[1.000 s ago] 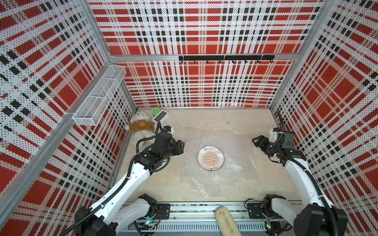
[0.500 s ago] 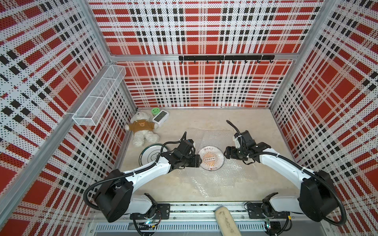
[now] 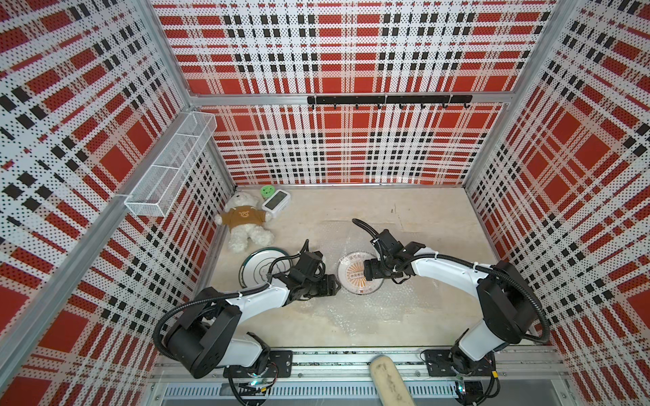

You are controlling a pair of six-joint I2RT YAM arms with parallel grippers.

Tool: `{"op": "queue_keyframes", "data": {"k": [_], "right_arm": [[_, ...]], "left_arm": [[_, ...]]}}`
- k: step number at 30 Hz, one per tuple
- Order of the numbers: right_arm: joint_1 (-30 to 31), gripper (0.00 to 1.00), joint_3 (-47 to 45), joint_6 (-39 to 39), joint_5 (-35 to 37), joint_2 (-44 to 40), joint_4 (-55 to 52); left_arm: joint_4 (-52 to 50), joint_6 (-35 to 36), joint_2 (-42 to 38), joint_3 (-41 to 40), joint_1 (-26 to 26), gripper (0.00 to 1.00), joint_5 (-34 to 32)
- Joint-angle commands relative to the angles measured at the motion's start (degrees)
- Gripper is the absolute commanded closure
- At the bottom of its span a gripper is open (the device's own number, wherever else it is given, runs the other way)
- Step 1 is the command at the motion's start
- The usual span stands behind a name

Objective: Unpack dinner plates from bubble wrap
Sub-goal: Unwrap the bubble wrap.

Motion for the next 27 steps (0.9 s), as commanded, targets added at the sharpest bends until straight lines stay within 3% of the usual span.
{"op": "queue_keyframes", "data": {"k": [1, 9, 14, 23, 27], "right_arm": [[1.0, 0.13, 2.7, -0.1, 5.5, 2.0, -2.8], [3.8, 0.18, 7.8, -0.8, 9.8, 6.5, -5.6], [4.1, 0.26, 8.6, -0.9, 10.5, 8.3, -5.6], [4.3, 0.53, 8.4, -1.5, 11.4, 10.1, -5.0], [4.3, 0.71, 7.9, -1.4, 13.2, 8.7, -5.4]], "left_arm": [[2.0, -1.8, -1.0, -2.7, 1.1, 0.22, 0.8], [5.3, -2.5, -0.9, -5.3, 2.5, 0.12, 2.9], [7.3, -3.6, -1.4, -6.2, 3.1, 0.08, 4.3], [7.6, -3.6, -1.5, -6.2, 3.7, 0.07, 4.6], [7.7, -3.7, -1.4, -6.3, 4.1, 0.07, 4.7]]}}
